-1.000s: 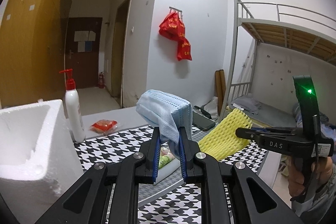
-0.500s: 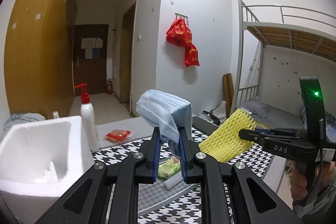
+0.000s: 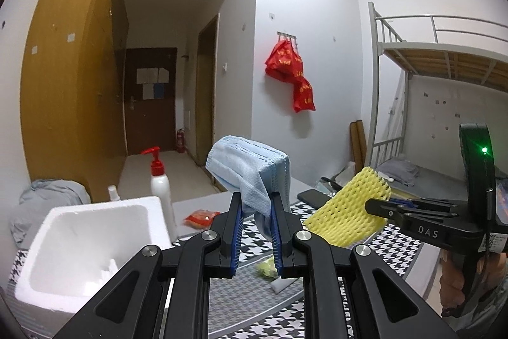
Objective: Organize soft objects
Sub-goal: 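Lift the yellow mesh sleeve with the right gripper while the left gripper holds the mask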
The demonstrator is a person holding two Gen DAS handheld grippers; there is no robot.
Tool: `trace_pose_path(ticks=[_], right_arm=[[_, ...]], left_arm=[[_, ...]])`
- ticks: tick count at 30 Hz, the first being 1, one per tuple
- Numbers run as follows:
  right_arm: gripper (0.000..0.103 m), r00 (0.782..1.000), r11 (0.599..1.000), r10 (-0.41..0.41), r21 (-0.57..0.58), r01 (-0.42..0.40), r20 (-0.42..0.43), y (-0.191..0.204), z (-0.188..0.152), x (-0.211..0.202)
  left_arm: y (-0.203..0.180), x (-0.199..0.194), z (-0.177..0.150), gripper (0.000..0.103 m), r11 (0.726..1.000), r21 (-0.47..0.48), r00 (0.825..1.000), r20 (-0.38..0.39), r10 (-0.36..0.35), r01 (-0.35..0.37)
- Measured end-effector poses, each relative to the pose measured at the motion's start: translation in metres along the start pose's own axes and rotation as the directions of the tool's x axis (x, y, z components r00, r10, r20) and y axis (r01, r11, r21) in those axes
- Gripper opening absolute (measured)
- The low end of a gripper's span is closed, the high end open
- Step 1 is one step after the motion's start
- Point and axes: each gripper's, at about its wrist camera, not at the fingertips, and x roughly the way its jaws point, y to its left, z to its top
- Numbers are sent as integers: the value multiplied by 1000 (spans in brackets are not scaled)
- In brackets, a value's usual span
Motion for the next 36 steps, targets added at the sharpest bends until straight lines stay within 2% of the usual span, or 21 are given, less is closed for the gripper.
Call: trace_pose_path(ticks=[18, 36], right_arm=[[19, 996, 997, 68, -27, -66, 60, 41, 12, -12], [19, 985, 986, 152, -83, -145, 81, 92, 21, -10]], left_arm=[[28, -31, 10, 17, 997, -12, 995, 59, 77, -76], [67, -66, 15, 17, 984, -38, 979, 97, 178, -176]])
